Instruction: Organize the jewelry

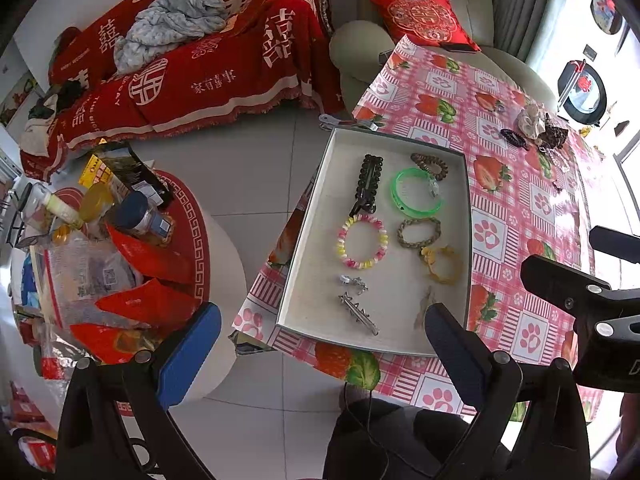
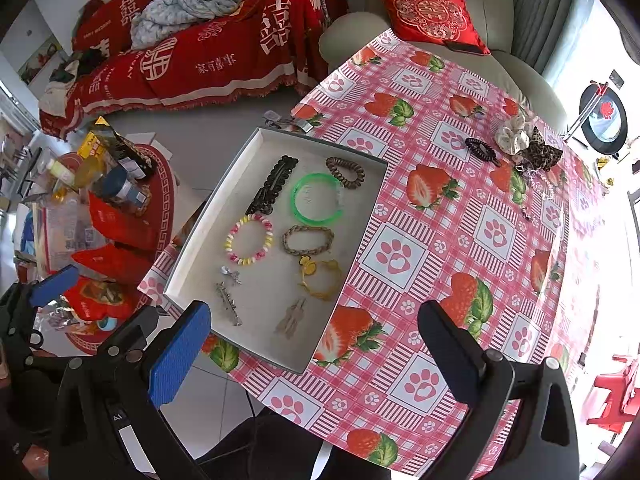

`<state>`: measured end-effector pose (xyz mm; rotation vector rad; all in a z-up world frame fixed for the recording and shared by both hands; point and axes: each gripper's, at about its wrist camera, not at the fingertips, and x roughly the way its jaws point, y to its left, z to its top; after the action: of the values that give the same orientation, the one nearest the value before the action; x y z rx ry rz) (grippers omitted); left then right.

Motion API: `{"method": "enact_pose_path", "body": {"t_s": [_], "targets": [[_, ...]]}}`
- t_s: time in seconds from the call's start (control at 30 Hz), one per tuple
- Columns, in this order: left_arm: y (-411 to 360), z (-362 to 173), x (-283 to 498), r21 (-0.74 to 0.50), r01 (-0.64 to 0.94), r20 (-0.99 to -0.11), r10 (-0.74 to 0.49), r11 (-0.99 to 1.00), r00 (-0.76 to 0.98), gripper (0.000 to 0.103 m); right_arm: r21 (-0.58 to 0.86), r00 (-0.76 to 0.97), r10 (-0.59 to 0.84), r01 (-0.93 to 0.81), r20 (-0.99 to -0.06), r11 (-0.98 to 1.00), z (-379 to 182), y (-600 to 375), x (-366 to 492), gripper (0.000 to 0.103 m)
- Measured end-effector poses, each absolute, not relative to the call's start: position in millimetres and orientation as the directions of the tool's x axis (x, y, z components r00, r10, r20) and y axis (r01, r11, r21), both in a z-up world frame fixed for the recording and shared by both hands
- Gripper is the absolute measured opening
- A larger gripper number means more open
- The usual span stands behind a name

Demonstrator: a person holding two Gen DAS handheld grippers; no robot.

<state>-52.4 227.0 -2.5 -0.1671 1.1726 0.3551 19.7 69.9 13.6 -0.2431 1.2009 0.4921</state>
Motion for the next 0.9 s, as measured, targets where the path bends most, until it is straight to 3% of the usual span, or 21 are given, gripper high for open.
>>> {"method": "enact_pose_path", "body": {"t_s": [0.9], "targets": [[224.4,-4.1,-52.8,0.056,-0.360,-0.922,0.187,0.931,0.340,0.103,0.074,0.278,0.236,-0.490,-0.931,0.869,16.6,73.8,18.7,0.103]]}}
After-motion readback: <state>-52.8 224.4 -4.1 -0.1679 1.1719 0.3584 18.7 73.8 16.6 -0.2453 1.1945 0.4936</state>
